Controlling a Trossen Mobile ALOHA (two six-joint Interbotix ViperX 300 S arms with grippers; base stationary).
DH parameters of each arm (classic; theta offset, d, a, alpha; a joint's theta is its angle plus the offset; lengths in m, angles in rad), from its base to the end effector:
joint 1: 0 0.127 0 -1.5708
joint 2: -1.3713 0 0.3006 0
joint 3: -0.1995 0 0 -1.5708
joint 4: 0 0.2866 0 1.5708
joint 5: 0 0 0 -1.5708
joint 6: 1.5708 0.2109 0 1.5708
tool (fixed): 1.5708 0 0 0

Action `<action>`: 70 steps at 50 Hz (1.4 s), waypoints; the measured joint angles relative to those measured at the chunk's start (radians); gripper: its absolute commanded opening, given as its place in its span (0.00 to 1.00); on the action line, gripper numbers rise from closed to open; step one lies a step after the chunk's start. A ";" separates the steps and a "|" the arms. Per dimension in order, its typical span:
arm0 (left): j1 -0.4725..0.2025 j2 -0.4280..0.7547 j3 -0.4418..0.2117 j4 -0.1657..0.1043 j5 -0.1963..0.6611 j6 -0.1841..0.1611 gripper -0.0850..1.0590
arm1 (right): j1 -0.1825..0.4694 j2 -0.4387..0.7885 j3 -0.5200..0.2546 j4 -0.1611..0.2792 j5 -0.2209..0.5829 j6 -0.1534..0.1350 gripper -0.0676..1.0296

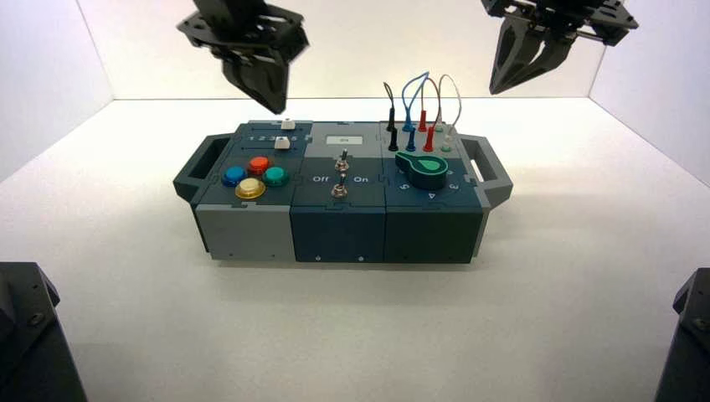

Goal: Move the bottom slider to position 1.

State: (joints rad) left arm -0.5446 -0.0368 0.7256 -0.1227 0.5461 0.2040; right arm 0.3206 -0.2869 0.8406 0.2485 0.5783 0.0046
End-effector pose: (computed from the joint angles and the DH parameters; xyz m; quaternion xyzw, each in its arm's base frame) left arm 0.2839 -0.1876 0.0430 0.1759 0.5482 -0.2719 0.7711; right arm 0.2843 0.1243 0.0878 0.0393 0.5454 0.1339 0.8265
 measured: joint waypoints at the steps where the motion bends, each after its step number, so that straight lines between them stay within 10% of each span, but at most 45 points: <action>1: -0.002 0.003 -0.002 0.000 0.000 0.000 0.05 | -0.002 -0.003 0.003 0.000 0.000 0.000 0.04; 70: -0.003 0.160 -0.084 0.018 0.021 0.052 0.05 | 0.000 -0.048 0.020 0.002 0.006 0.000 0.04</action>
State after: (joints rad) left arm -0.5476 0.1227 0.6412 -0.1043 0.5676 0.2562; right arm 0.3206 -0.3344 0.8606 0.2500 0.5844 0.0046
